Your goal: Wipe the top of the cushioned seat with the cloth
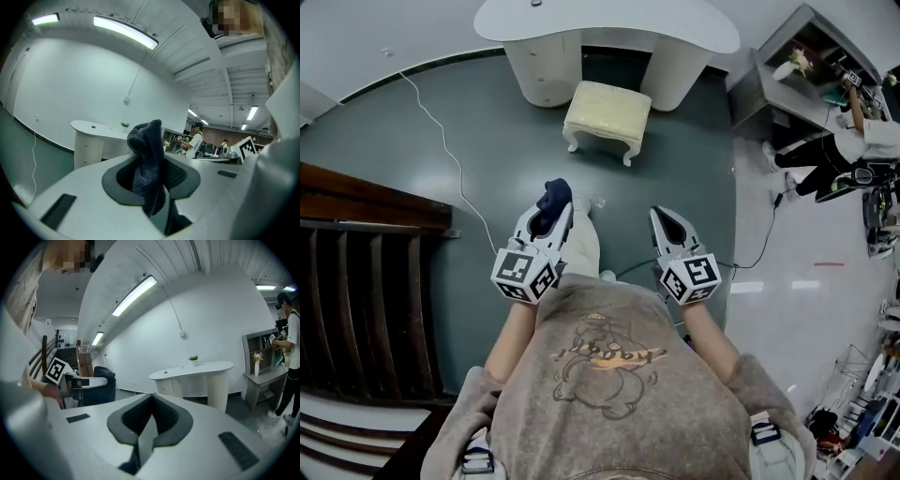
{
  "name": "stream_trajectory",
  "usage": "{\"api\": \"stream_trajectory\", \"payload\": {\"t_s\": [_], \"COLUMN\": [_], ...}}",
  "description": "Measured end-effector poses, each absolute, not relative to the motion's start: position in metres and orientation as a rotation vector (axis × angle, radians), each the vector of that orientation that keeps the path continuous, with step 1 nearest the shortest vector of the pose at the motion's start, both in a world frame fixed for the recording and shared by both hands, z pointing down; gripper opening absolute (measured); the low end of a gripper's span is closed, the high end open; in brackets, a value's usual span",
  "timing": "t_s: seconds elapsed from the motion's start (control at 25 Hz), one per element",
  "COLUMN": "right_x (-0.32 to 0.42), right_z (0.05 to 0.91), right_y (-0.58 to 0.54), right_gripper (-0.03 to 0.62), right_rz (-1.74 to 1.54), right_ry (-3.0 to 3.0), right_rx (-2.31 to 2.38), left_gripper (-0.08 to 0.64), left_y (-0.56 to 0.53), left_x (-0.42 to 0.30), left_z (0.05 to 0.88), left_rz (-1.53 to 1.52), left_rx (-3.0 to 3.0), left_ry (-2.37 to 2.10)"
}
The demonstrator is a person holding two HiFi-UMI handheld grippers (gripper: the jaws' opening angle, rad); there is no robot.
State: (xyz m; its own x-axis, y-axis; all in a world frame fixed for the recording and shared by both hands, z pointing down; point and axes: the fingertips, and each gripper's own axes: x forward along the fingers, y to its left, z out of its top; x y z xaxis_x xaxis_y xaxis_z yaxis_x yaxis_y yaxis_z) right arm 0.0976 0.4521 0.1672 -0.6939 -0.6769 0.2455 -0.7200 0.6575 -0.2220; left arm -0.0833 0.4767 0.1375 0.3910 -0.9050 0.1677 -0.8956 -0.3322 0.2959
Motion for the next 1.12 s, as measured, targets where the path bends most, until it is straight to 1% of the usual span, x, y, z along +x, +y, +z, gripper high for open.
{"api": "stream_trajectory", "payload": {"t_s": [0.36,0.76,1.12], "right_x": [0.079,0.037,0.016], "right_z": [0.176,0.161,0.169], "right_y": [0.357,0.232,0.164], "right_gripper": [0.005,0.005,0.005], "right_rz": [0.483,0.497,0.511], "right_ry": [-2.678,-2.631,-2.576], "right_rx": [1.237,1.332,1.417], "left_gripper": [0.098,0.098,0.098], "left_y": [0.364,0.231,0.156], "left_x": [-0.101,-0.14,-0.157], "left_z": [0.142,0.133,0.14], "left_rz": [-0.065,-0.018,0.014], "left_rx": [2.34,2.392,2.44], "left_ry": [-1.467,-1.376,-1.278]}}
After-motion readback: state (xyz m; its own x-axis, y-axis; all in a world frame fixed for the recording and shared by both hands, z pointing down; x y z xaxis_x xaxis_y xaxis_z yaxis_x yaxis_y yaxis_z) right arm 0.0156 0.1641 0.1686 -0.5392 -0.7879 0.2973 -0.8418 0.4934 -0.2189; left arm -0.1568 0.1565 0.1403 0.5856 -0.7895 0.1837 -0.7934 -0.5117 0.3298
